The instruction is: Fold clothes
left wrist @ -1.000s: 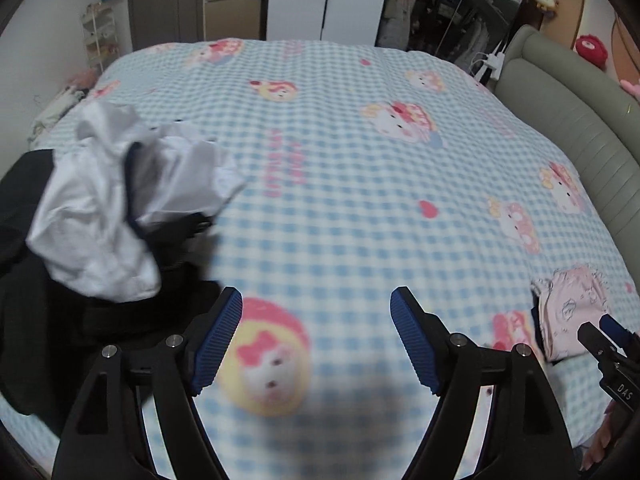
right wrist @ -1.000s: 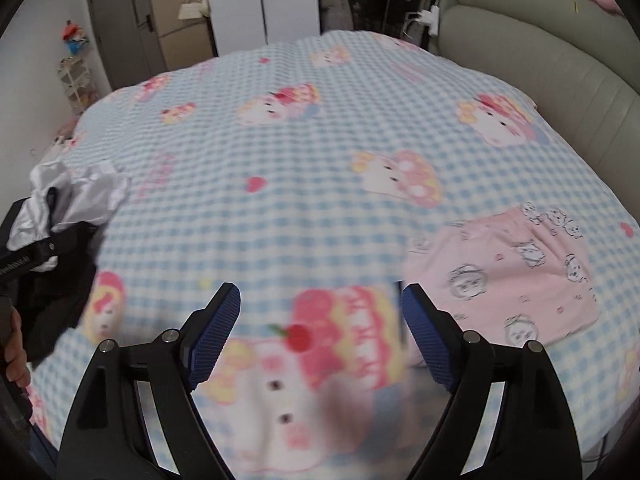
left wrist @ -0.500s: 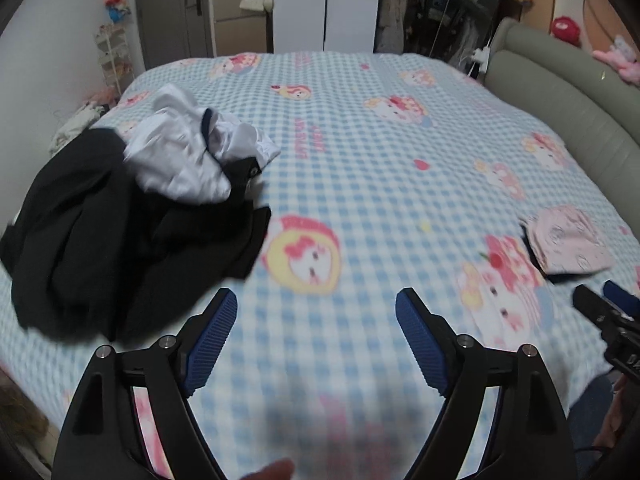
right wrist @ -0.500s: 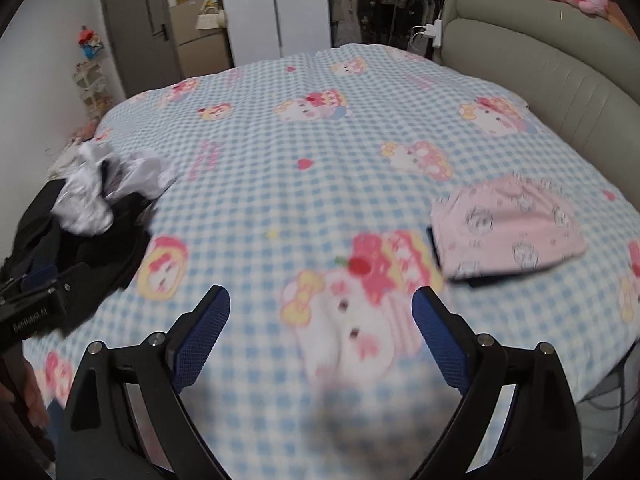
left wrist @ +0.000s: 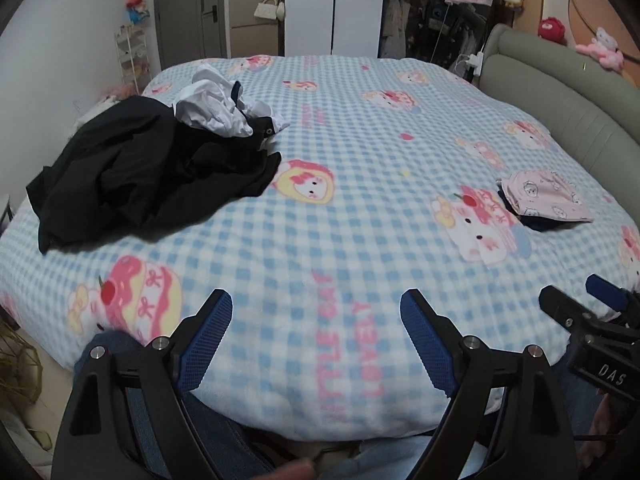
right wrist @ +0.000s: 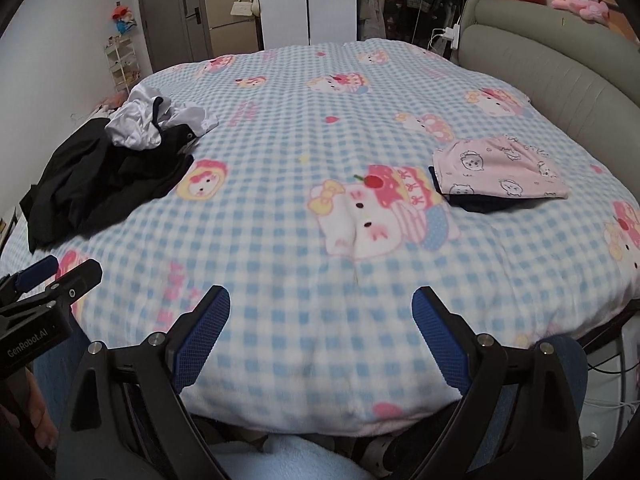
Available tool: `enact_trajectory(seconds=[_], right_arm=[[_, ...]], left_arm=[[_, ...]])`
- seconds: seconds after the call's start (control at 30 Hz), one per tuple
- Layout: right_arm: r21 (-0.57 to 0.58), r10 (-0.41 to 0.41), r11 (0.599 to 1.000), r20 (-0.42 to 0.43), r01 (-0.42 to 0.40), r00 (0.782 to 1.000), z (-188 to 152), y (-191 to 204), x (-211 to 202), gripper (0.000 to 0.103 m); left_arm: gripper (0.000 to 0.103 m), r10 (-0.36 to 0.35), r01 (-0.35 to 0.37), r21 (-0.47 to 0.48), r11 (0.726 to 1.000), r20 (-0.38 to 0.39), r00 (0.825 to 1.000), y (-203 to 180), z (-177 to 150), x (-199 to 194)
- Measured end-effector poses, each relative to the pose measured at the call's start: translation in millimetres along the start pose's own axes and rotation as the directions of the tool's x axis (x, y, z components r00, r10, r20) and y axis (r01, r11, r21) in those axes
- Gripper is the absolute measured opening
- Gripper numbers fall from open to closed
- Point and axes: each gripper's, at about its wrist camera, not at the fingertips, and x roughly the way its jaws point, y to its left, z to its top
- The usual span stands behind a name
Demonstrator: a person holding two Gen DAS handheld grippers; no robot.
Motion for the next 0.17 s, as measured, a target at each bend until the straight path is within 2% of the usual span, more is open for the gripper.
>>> enact_trajectory(seconds=[0.17], right_arm=[[-0.02, 0.006, 1.0, -0.019, -0.006, 1.0, -12.6, -0.6, 1.9, 0.094]], left_arm=[[0.088, -0.003, 0.003, 0.0, 1.0, 0.005, 1.0, -2.9, -15.4, -4.2]])
